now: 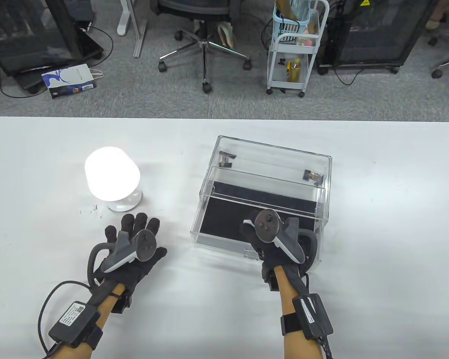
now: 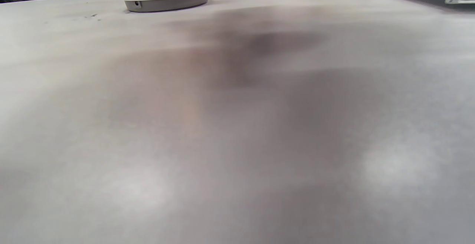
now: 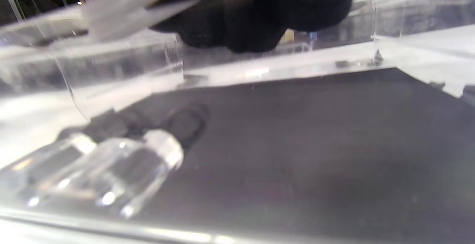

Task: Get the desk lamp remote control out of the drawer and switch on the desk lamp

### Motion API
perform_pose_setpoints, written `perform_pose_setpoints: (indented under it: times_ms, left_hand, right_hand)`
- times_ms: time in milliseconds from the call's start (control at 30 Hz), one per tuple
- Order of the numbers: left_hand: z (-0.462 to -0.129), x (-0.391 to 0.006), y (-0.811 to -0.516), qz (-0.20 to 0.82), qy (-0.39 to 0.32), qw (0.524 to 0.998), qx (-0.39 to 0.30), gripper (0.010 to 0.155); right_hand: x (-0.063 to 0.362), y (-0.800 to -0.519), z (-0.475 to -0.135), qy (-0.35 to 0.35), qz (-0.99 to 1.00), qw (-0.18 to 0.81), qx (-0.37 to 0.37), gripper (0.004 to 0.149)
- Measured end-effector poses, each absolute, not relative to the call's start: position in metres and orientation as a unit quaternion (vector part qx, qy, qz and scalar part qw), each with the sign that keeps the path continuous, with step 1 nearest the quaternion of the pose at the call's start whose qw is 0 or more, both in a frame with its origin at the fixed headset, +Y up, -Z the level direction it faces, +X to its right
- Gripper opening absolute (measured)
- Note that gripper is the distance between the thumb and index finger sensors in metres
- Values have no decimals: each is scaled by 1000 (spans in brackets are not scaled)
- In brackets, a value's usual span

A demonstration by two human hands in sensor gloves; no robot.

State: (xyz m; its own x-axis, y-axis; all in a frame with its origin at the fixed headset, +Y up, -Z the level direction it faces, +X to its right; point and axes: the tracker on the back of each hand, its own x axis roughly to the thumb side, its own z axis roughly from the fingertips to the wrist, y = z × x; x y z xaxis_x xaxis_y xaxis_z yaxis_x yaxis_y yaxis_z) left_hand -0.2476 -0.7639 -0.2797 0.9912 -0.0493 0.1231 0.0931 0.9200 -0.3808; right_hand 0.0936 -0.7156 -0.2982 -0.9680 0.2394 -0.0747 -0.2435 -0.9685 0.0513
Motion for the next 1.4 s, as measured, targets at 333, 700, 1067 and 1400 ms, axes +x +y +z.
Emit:
perform_pose_setpoints:
  times_ms: [333,700,1067,1400]
  left_hand:
    - [-279,-248,-765,-38,-56,977,-202,76]
    - [-280,-248,-765,-35,-55,977,-202,76]
    - [-281,-249,-765,-31,-55,977,-203,76]
    - [-278,-246,-759,-30,-62,979,-193,76]
  right_hand:
    - [97,-730,-303,72,992,93,-55,52]
    - [100,-732,-305,77,986,127,-73,45]
    - [100,-721,-299,35,992,106,-56,46]
    - [71,-670,-254,-43,996,70,-24,68]
